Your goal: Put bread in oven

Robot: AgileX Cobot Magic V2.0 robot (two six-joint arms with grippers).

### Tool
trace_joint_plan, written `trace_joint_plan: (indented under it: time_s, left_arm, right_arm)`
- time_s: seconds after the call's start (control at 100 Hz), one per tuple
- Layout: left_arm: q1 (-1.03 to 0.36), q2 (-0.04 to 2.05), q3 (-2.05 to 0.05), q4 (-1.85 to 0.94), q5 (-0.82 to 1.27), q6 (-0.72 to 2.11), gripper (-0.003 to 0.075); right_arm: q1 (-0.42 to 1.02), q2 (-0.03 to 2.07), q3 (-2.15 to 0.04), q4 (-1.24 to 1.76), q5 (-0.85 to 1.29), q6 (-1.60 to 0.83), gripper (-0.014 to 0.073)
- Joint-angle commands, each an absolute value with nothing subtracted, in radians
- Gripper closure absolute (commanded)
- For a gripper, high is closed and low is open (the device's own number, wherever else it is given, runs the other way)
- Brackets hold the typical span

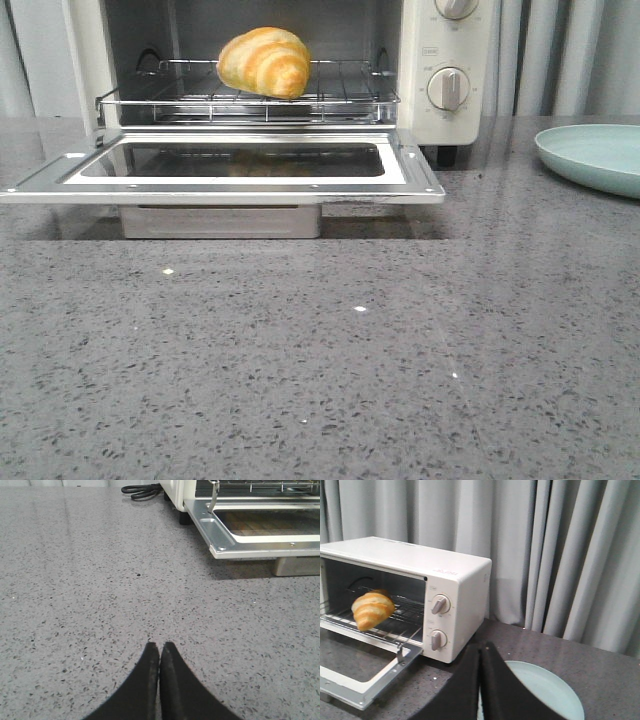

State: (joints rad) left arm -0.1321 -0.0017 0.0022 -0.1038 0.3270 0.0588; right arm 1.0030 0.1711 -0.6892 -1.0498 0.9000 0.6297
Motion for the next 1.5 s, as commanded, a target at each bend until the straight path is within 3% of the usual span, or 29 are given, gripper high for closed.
trace_joint_plan:
  time_s: [0.0,0.17,0.31,0.48,0.77,0.86,1.0,1.24,1.49]
  left_arm:
    - [-0.128,-0.028,0.024,-0.115,0.260,0.052,0.0741]
    - [-0.128,-0.028,0.024,-0.115,0.260,0.052,0.0741]
    - [-0.128,-0.028,0.024,-0.115,0.260,0.052,0.0741]
    - [-0.128,-0.028,0.024,-0.115,0.260,0.052,0.0741]
    - [-0.128,-0.028,0.024,-0.115,0.260,0.052,0.0741]
    - [-0.128,-0.028,0.024,-0.115,0.260,0.052,0.0741]
    - [-0.128,-0.028,0.024,-0.115,0.260,0.052,0.0741]
    - [-0.128,-0.028,0.024,-0.115,0.260,0.052,0.0741]
    - [-0.128,-0.028,0.024,-0.115,0.260,0.052,0.0741]
  right_arm:
    - [0.999,0.188,-0.673,-1.136,0.817,0.626,0.0641]
    - [0.956,0.191,-0.574,-1.027,0.746,0.626,0.0641]
    - [0.829,0.191,-0.487,-0.874,0.697,0.626,0.0641]
    - [0.600,0.191,-0.381,-0.646,0.547,0.603,0.0641]
    - [0.151,0.191,-0.123,-0.185,0.064,0.106,0.0641]
    - [0.050,0.185,-0.035,-0.143,-0.054,0.080,0.0641]
    - [-0.030,0.117,0.037,-0.104,-0.011,0.080,0.0641]
    - [-0.098,-0.032,0.037,-0.085,0.315,0.080,0.0641]
    - [-0.098,-0.028,0.037,-0.085,0.312,0.080,0.0641]
